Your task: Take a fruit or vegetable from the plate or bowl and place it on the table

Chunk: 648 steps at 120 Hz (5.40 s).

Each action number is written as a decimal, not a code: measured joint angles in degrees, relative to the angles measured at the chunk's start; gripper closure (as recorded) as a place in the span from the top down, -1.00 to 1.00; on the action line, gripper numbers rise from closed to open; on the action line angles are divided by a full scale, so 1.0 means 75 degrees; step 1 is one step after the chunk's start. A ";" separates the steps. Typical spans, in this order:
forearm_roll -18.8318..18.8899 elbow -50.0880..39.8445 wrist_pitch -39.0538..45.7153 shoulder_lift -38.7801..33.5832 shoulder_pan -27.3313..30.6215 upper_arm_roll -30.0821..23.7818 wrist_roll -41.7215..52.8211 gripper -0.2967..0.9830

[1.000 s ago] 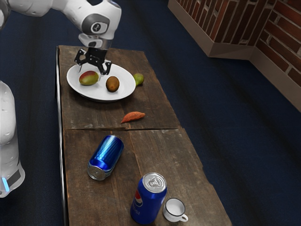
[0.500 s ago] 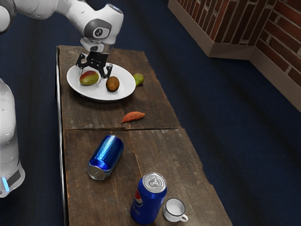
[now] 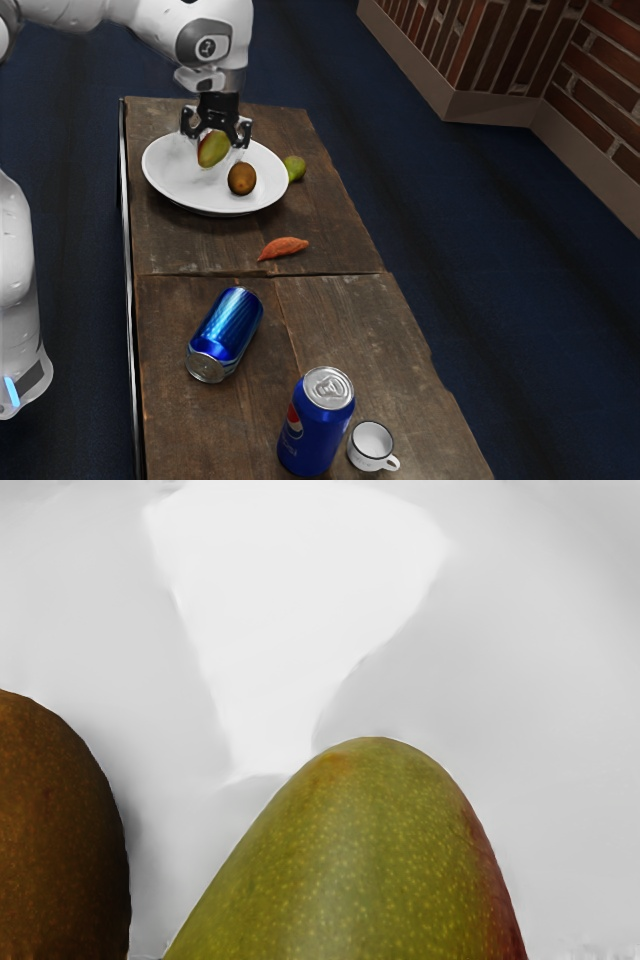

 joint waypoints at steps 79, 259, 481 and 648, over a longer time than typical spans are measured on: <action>-0.2474 0.1332 -0.0694 0.0339 -0.0111 -0.6403 -0.0196 -0.17; -0.0750 0.3190 -0.2682 0.2257 0.2872 -0.3823 -0.2189 0.54; -0.1034 0.2112 -0.2174 0.1800 0.2269 -0.2956 -0.2854 0.54; -0.1224 -0.0476 -0.0156 -0.0883 0.1775 -0.2376 -0.3026 0.54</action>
